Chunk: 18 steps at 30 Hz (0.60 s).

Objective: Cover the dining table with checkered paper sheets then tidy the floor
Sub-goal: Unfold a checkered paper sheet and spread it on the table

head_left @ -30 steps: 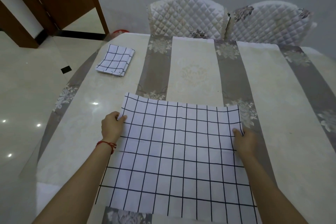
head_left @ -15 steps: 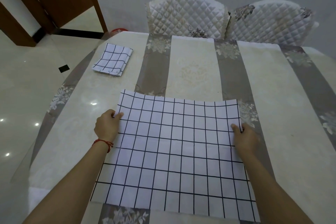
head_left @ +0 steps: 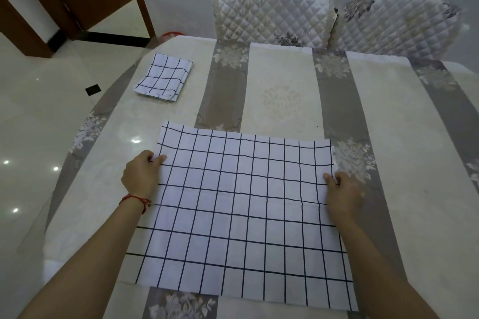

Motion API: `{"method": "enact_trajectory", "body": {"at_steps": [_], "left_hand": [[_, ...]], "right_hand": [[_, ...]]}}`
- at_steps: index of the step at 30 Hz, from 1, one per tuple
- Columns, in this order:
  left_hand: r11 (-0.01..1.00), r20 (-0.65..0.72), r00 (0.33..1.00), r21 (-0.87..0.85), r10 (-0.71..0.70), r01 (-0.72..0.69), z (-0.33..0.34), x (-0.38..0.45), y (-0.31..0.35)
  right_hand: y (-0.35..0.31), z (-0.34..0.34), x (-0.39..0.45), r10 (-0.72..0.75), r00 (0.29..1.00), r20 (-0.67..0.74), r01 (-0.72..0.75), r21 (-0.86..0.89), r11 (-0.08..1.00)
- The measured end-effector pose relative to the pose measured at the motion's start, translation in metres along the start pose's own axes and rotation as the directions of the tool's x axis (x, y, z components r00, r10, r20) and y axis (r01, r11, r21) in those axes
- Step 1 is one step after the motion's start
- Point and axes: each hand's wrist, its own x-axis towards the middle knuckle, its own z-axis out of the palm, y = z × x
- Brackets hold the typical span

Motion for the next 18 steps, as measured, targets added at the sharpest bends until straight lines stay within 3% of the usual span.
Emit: {"method": "enact_trajectory", "body": {"at_steps": [18], "left_hand": [[0.999,0.016,1.000,0.030,-0.010,0.010,-0.008,0.006,-0.018]], "right_hand": [[0.000,0.010,-0.011,-0.008,0.998,-0.068,0.004,-0.067,0.998]]}}
